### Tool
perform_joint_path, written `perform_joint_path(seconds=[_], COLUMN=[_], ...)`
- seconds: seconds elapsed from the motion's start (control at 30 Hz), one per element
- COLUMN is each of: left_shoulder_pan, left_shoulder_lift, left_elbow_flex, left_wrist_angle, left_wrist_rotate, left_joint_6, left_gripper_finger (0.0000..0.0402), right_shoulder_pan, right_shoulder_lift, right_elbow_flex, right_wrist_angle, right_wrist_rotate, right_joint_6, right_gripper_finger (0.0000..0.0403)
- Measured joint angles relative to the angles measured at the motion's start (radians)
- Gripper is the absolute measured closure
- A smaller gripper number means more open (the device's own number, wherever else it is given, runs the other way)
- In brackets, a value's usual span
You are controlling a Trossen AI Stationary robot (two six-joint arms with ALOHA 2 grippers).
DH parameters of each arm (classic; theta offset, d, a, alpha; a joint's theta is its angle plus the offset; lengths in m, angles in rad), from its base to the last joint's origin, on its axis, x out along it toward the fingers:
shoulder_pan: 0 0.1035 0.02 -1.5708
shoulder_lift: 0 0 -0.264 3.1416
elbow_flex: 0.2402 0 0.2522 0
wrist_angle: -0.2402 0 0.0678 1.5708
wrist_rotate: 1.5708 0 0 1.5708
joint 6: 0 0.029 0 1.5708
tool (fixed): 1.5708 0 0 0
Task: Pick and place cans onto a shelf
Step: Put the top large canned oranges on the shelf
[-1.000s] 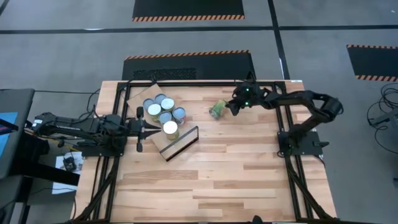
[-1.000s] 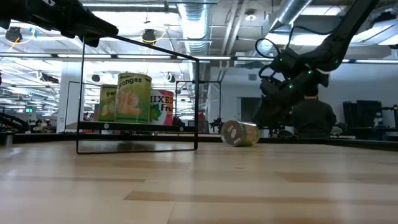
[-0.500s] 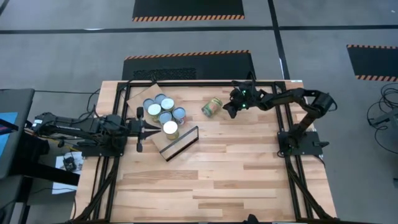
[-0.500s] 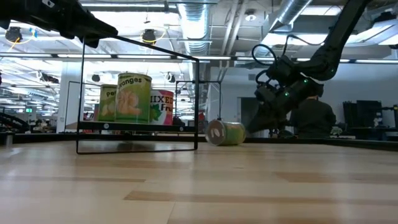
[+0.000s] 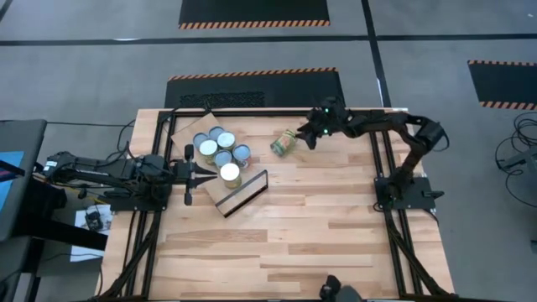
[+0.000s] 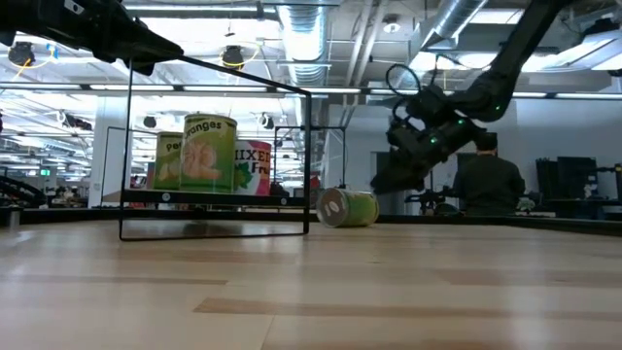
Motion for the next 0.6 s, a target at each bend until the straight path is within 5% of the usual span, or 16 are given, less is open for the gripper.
perform_joint_path(seconds=[0.4,0.6], left_shoulder_pan=[0.000,0.000], left_shoulder_lift=[0.000,0.000], left_elbow_flex=[0.000,0.000], left_wrist_angle=[-0.011,-0.014], left_wrist_rotate=[0.008,0.008], left_joint_6=[0.008,0.008], left_gripper_finger=[0.0371,0.0371], right_shoulder_pan=[-0.048,-0.045], right_shoulder_lift=[0.129,0.138], right_elbow_flex=[0.074,0.074], right_wrist_angle=[-0.015,0.012], right_wrist_rotate=[-0.224,-0.236], right_joint_6=[0.075,0.089], right_gripper_finger=[0.0230,0.0292])
